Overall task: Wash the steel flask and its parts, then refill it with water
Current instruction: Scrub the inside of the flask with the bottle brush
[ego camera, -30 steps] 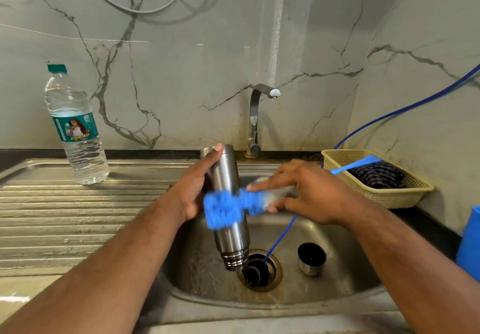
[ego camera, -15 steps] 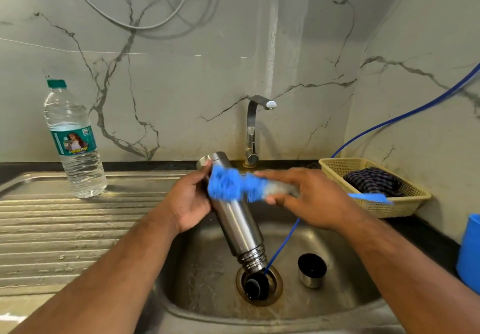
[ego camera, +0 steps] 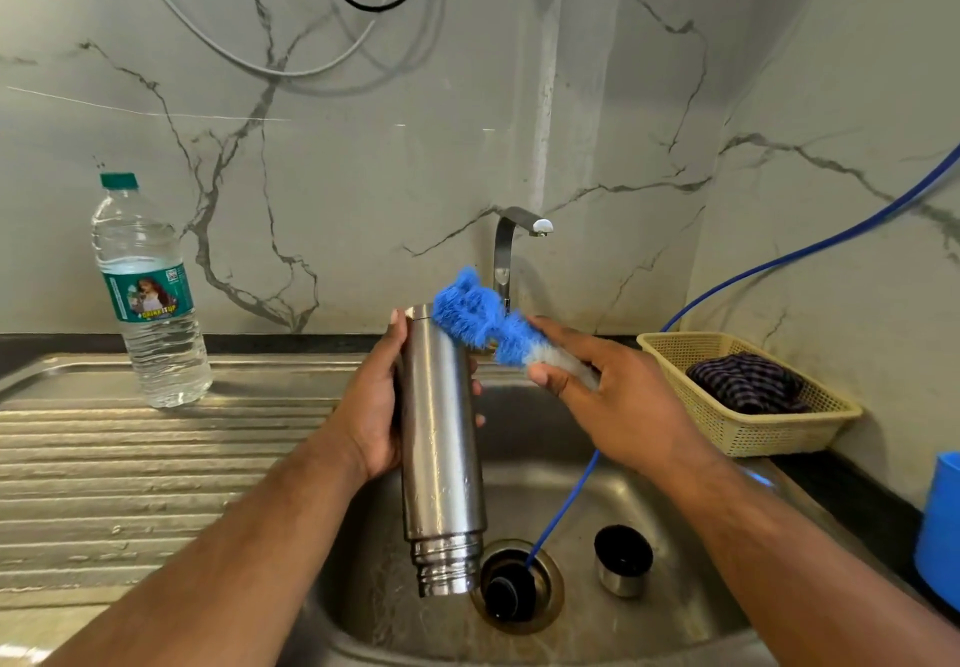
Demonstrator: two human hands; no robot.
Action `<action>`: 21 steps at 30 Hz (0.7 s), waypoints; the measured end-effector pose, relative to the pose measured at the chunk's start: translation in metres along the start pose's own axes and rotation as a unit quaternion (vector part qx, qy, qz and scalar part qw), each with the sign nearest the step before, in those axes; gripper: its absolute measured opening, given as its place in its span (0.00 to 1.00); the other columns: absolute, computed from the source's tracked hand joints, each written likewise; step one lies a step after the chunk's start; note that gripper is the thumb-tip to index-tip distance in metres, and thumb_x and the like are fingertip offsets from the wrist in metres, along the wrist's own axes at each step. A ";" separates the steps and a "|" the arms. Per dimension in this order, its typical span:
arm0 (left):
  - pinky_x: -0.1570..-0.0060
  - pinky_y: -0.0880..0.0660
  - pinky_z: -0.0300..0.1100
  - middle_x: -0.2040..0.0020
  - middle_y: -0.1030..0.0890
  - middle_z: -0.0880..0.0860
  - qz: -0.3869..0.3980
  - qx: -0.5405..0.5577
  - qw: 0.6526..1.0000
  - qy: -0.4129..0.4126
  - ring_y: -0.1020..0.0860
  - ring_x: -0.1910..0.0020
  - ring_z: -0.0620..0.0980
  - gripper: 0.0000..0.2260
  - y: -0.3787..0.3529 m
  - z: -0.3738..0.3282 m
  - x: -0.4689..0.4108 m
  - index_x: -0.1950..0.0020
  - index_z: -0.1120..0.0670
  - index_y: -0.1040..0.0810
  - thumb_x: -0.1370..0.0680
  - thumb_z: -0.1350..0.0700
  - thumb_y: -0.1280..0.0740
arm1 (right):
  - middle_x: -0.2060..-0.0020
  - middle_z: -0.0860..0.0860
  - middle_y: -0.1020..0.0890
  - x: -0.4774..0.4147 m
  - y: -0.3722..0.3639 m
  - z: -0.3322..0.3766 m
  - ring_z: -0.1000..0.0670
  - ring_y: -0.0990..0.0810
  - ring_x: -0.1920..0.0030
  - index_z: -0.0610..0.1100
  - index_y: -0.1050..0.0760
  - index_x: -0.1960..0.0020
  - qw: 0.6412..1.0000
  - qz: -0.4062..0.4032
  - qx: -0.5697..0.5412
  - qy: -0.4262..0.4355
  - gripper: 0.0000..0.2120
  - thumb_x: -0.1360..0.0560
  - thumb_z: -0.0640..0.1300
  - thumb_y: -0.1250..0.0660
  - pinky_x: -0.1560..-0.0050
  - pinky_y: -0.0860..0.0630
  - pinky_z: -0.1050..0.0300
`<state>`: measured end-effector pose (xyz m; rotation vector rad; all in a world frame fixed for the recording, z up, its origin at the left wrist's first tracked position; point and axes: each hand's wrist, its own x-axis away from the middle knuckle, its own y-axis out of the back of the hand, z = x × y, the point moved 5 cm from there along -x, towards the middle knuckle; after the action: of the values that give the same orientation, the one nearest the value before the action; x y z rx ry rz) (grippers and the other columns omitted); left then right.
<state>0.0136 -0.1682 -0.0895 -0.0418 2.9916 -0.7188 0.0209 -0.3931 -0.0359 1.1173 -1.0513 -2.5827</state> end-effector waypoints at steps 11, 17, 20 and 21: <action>0.48 0.21 0.52 0.46 0.17 0.61 -0.009 -0.013 1.000 -0.007 0.18 0.49 0.57 0.19 -0.002 0.003 0.004 0.39 0.57 0.20 0.20 0.45 0.39 | 0.42 0.67 0.19 0.004 -0.004 0.008 0.68 0.24 0.47 0.72 0.30 0.30 0.993 0.112 0.010 0.030 0.24 0.23 0.58 0.29 0.50 0.28 0.65; 0.44 0.22 0.65 0.44 0.16 0.64 -0.003 -0.017 0.999 0.030 0.16 0.53 0.61 0.25 -0.004 0.005 0.003 0.38 0.57 0.20 0.18 0.38 0.40 | 0.46 0.60 0.17 0.004 -0.005 0.009 0.61 0.21 0.49 0.72 0.30 0.30 0.995 0.097 0.006 0.035 0.25 0.24 0.58 0.28 0.47 0.24 0.57; 0.50 0.18 0.58 0.47 0.16 0.63 -0.018 -0.028 0.999 0.017 0.15 0.56 0.60 0.31 -0.001 0.003 0.000 0.38 0.56 0.19 0.20 0.30 0.42 | 0.46 0.61 0.17 0.000 -0.003 0.005 0.63 0.22 0.49 0.72 0.31 0.28 0.998 0.057 0.019 0.033 0.25 0.23 0.59 0.29 0.47 0.25 0.58; 0.55 0.17 0.55 0.49 0.15 0.62 -0.012 -0.031 0.999 0.017 0.15 0.58 0.60 0.33 -0.002 0.003 0.000 0.36 0.56 0.20 0.21 0.30 0.44 | 0.45 0.59 0.17 -0.001 -0.002 0.003 0.61 0.22 0.48 0.72 0.33 0.28 0.998 0.048 0.025 0.025 0.26 0.23 0.59 0.30 0.46 0.24 0.57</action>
<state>0.0141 -0.1715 -0.0917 -0.0688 3.0500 -0.6349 0.0196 -0.3897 -0.0348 1.1080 -1.1360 -2.4538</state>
